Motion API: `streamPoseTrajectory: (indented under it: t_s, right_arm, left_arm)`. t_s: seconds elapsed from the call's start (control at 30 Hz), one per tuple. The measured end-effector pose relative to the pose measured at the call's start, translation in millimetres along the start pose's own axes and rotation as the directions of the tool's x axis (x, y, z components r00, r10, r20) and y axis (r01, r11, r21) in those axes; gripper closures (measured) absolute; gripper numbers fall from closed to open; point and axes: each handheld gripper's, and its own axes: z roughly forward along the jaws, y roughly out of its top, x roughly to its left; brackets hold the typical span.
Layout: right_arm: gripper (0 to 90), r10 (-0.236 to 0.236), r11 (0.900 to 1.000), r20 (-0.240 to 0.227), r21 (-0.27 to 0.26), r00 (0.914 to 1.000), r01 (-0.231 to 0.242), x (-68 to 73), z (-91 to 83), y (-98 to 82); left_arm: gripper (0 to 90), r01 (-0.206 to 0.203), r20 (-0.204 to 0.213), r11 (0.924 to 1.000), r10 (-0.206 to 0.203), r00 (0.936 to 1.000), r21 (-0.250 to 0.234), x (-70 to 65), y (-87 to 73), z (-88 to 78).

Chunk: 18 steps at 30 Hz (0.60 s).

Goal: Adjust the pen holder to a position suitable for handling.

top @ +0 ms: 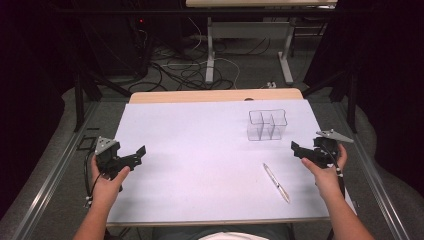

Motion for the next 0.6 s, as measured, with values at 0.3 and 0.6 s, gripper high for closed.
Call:
streamPoseTrajectory:
  t_s: [0.3, 0.6]
  right_arm:
    - [14.4, -0.025, 1.000, 0.025, -0.005, 0.9994, 0.025, 1.4, 11.1, -0.7]
    - [18.2, -0.017, 1.000, 0.011, -0.006, 0.9998, 0.017, 3.0, 20.3, 5.2]
  left_arm:
    - [0.1, 0.014, 0.014, 0.9998, -0.014, 0.9998, 0.012, 2.9, -3.1, 5.3]
    - [0.1, 0.015, -0.016, 0.9993, -0.015, 0.9998, 0.035, 5.1, -4.6, 5.2]
